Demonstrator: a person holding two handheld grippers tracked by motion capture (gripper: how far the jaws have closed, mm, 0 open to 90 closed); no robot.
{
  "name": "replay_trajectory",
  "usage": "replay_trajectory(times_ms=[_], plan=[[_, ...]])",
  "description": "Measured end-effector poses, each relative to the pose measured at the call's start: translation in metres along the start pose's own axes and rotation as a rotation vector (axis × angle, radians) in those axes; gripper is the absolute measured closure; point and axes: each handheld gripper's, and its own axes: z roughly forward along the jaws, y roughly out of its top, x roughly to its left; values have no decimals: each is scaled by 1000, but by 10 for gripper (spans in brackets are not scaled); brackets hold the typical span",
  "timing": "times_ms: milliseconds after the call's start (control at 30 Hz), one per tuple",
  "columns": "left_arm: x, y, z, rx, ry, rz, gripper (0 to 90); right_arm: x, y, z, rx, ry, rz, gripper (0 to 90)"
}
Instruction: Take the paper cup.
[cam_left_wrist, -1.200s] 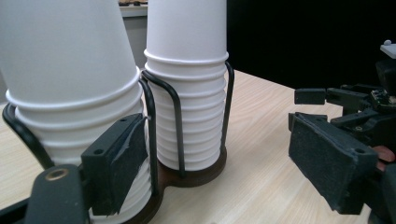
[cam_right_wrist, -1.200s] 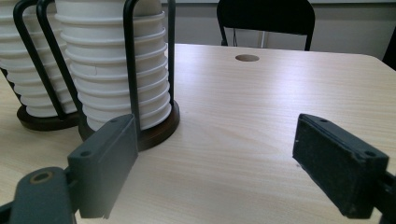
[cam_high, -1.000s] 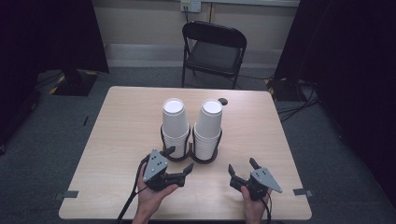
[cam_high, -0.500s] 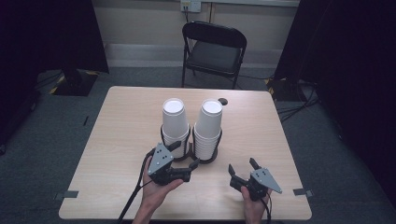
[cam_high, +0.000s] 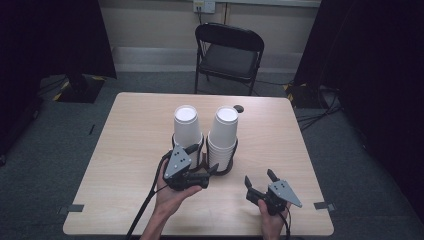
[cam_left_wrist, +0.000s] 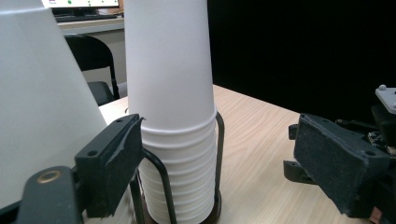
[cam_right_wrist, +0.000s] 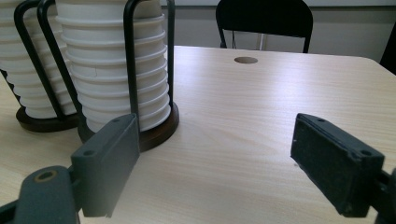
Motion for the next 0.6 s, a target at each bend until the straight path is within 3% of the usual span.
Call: replay_trajectory(times_ms=[333, 600], plan=[[1, 13, 6, -2, -8, 11, 155, 0, 0, 0, -1, -3, 6, 147], [6, 25, 15, -9, -14, -2, 155, -1, 0, 0, -1, -1, 7, 148]])
